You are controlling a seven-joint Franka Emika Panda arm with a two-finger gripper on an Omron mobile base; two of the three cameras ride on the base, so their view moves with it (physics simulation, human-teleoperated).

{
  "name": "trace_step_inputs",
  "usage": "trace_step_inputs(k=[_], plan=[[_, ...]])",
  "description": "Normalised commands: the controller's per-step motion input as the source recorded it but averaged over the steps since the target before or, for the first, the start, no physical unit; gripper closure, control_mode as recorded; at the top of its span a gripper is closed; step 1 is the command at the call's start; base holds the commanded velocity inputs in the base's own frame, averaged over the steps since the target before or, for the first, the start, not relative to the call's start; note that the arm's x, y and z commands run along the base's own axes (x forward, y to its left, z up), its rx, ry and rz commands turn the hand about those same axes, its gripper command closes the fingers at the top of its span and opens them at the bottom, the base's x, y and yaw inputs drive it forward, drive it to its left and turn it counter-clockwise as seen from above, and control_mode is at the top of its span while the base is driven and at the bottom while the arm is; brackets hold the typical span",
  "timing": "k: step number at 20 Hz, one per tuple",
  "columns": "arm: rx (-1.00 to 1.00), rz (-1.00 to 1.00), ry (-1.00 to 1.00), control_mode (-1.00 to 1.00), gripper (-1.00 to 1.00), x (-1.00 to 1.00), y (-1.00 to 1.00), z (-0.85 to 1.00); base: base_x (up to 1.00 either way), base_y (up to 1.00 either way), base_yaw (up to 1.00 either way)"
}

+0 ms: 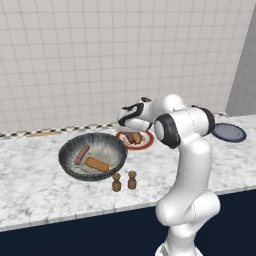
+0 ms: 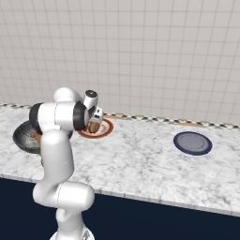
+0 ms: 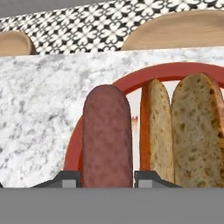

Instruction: Place one bun and one sausage from the bowl on each plate.

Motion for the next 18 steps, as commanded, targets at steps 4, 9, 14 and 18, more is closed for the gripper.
trace_step_inputs(k=[4, 9, 14, 18], plan=[[0.0, 0.0, 0.0, -1.0, 1.0, 0.35, -0.06, -0.11, 0.0, 0.0, 0.0], [0.0, 0.0, 0.0, -1.0, 1.0, 0.02, -0.2, -0.11, 0.0, 0.0, 0.0], [0.0, 0.0, 0.0, -1.0, -1.0, 0.0, -0.05, -0.05, 0.0, 0.0, 0.0], [0.0, 0.0, 0.0, -1.0, -1.0, 0.0, 0.0, 0.0, 0.0, 0.0, 0.0]])
